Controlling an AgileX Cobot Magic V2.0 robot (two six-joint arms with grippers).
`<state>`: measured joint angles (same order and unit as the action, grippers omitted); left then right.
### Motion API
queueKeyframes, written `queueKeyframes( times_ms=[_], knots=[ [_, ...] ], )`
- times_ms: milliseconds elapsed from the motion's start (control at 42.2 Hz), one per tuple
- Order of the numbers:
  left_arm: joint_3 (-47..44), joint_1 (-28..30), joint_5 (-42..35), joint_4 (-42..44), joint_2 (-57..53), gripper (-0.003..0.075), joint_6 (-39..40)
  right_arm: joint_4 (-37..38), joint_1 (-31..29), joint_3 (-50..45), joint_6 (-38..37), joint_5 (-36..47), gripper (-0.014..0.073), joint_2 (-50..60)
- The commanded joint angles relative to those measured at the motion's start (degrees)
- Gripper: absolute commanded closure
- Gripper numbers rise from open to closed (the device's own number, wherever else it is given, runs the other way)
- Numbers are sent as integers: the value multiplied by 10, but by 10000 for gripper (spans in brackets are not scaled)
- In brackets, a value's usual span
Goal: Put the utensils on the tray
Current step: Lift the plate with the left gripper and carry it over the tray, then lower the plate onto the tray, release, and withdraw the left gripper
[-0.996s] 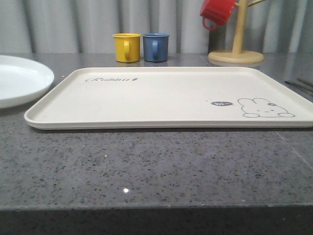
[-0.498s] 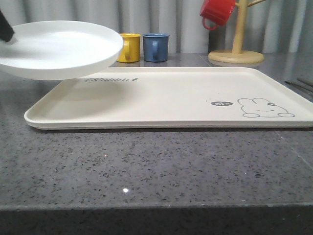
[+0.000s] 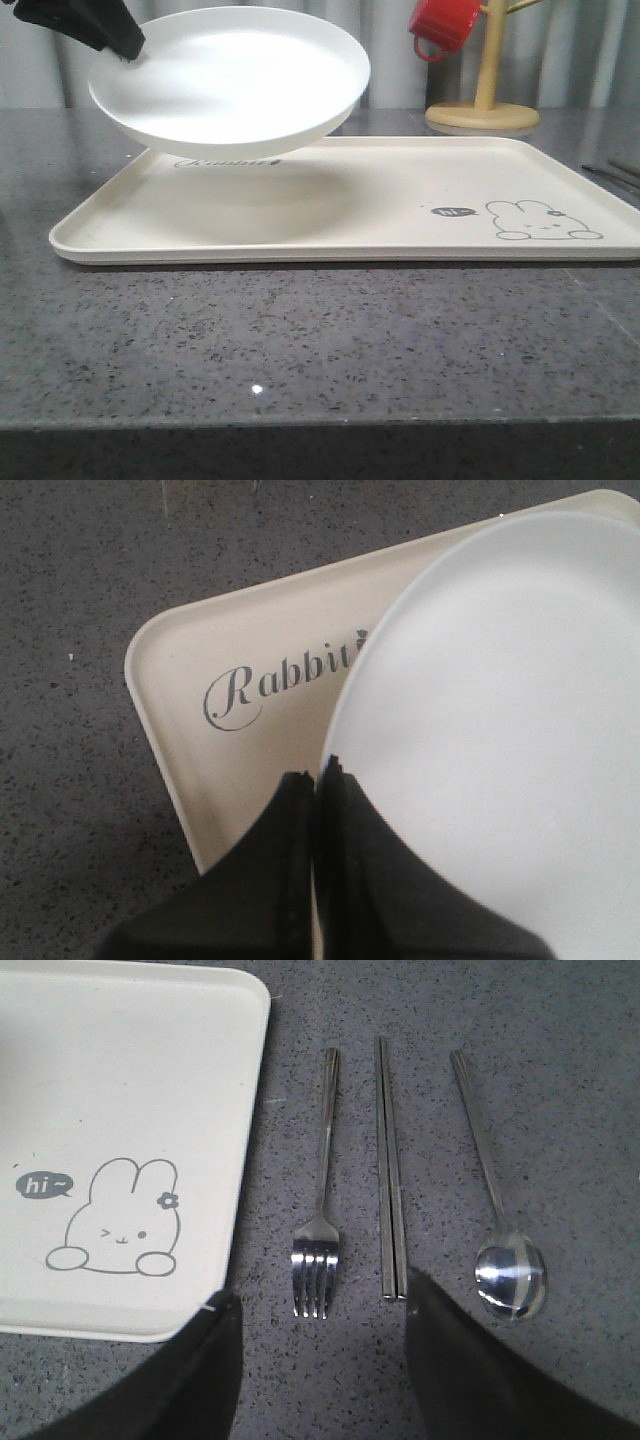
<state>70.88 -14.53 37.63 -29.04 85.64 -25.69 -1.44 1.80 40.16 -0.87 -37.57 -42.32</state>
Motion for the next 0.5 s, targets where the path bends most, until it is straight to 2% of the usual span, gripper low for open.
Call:
queueKeyframes(
  times_ms=[0,474],
  knots=[
    [14,-8,-35,-27,-10,741,0,0,-4,20,0,39,190,0],
    [14,-8,1,-47,88,736,3,0,-4,20,0,39,190,0]
  ],
)
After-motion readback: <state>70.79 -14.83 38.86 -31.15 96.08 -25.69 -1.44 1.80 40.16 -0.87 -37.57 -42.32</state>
